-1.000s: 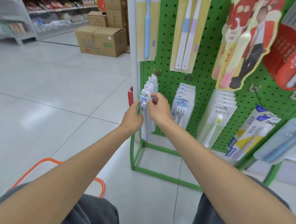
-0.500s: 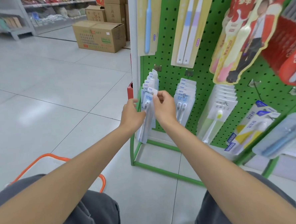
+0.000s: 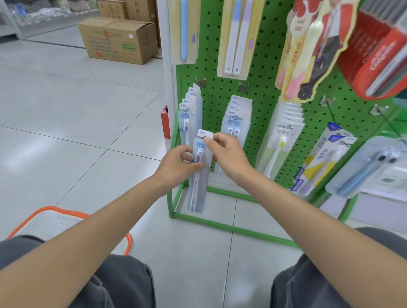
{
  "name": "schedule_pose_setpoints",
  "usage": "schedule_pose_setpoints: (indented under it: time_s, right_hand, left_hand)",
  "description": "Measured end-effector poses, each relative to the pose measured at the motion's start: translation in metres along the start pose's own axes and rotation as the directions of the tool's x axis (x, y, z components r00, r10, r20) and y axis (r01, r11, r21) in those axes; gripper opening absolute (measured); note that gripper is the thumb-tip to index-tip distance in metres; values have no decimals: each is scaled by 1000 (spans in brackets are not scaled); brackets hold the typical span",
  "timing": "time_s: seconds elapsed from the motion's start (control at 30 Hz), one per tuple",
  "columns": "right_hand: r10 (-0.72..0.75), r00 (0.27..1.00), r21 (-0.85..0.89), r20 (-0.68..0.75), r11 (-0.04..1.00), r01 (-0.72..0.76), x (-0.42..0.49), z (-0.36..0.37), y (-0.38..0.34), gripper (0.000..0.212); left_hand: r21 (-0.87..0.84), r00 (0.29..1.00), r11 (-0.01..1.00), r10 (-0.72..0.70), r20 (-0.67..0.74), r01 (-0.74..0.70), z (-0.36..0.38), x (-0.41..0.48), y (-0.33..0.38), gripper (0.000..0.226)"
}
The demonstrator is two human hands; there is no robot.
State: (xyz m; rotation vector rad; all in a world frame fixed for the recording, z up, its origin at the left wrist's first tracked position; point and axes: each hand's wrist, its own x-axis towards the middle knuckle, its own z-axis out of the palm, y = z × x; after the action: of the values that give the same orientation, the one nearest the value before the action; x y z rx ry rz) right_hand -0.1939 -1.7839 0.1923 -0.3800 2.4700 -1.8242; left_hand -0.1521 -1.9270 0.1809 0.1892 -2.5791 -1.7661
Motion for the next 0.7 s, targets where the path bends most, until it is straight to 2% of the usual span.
schedule_pose_setpoints:
  time_s: [0.13, 0.37, 0.57, 0.7]
  right_hand:
    - [132, 977, 43, 168, 989, -141, -18, -23, 9, 42]
    - [312, 903, 15, 296, 943, -331, -58, -43, 29, 42]
    - [403, 833, -162, 379, 915, -369, -90, -46, 67, 33]
    - [388, 828, -83, 405, 917, -390, -104, -54, 78, 26]
  left_hand:
    - [-85, 996, 995, -37, 76, 44, 11, -4, 5, 26]
    - [-374, 983, 910, -165, 75, 181, 23, -8, 19, 18]
    - [-399, 967, 888, -256, -15, 229, 23, -1, 18, 20]
    - [-386, 958, 883, -285, 13, 268, 29, -1, 16, 23]
